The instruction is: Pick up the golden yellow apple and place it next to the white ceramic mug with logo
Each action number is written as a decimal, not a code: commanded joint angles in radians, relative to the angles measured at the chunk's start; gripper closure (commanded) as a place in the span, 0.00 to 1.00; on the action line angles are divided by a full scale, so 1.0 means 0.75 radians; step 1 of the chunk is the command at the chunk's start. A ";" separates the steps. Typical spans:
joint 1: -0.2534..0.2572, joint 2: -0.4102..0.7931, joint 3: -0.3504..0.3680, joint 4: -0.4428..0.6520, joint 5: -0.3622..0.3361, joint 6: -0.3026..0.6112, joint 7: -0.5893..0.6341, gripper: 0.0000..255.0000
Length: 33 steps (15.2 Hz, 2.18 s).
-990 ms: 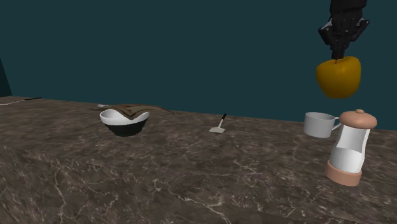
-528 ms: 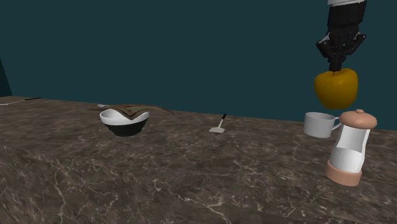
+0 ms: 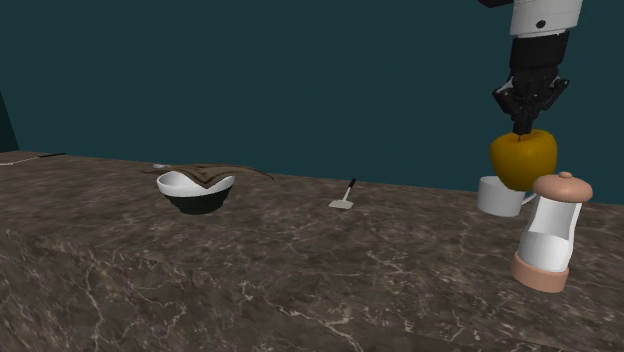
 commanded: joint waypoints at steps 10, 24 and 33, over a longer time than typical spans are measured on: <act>-0.004 0.053 -0.004 -0.140 0.010 0.191 0.006 1.00; -0.009 0.108 -0.005 -0.213 0.025 0.317 0.004 1.00; 0.000 0.048 -0.002 -0.191 0.002 0.237 0.020 0.00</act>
